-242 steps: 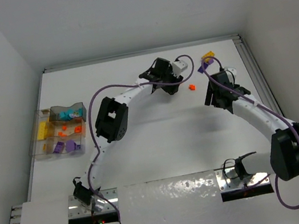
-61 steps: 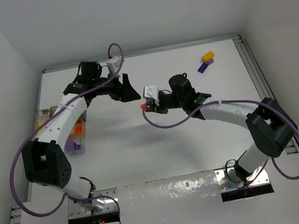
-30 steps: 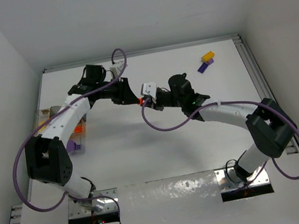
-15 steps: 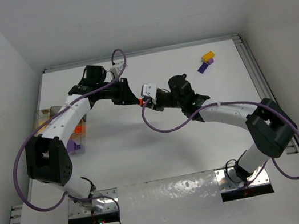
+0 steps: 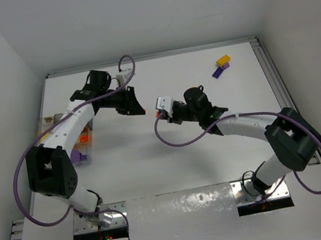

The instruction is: Sort the legos into containers by color

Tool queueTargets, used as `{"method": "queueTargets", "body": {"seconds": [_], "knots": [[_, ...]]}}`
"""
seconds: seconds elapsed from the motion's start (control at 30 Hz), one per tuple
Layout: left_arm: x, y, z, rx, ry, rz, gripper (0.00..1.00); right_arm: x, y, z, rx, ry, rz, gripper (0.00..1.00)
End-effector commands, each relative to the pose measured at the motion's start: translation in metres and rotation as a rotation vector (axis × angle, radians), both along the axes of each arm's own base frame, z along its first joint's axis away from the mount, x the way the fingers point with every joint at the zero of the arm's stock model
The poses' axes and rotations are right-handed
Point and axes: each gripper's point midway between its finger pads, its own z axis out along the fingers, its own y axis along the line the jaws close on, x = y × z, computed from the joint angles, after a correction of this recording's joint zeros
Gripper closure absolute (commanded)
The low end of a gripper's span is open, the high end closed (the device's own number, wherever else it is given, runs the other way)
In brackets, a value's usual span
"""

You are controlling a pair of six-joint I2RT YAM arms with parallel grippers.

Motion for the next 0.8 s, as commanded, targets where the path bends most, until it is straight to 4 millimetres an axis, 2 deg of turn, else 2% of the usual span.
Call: {"method": "queueTargets", "body": {"seconds": [0.0,0.17,0.27,0.3,0.37,0.4,0.47,0.5,0.6,0.67,0.7,0.77], "knots": [[0.012,0.012,0.020,0.013,-0.093,0.014,1.00,0.004,-0.023,-0.021,-0.064,0.047,-0.072,1.00],[0.014,0.016,0.019,0.025,-0.096,0.018,1.00,0.001,-0.026,-0.022,-0.079,0.045,-0.068,1.00],[0.019,0.029,0.017,0.089,-0.120,0.038,1.00,0.001,-0.026,-0.020,-0.080,0.045,-0.065,1.00],[0.030,0.048,0.010,0.182,-0.140,0.100,1.00,0.000,-0.026,-0.020,-0.080,0.045,-0.063,1.00],[0.040,0.088,0.003,0.346,-0.164,0.176,1.00,-0.002,-0.025,-0.017,-0.075,0.044,-0.053,1.00],[0.048,0.138,-0.002,0.469,-0.150,0.294,1.00,-0.004,-0.025,-0.017,-0.079,0.048,-0.043,1.00],[0.048,0.194,-0.006,0.545,-0.102,0.408,1.00,-0.005,-0.026,-0.014,-0.074,0.043,-0.042,1.00],[0.043,0.245,-0.009,0.588,-0.054,0.521,1.00,-0.006,-0.026,-0.013,-0.072,0.040,-0.042,1.00],[0.014,0.299,-0.021,0.680,0.046,0.567,1.00,-0.007,-0.027,-0.013,-0.050,0.031,-0.048,1.00],[0.001,0.309,-0.035,0.735,0.070,0.556,1.00,-0.006,-0.024,-0.014,-0.042,0.031,-0.046,1.00],[-0.003,0.309,-0.045,0.743,0.073,0.554,1.00,-0.005,-0.023,-0.012,-0.038,0.031,-0.045,1.00],[-0.004,0.312,-0.052,0.760,0.078,0.564,0.98,-0.004,-0.021,-0.011,-0.033,0.031,-0.040,1.00]]}}
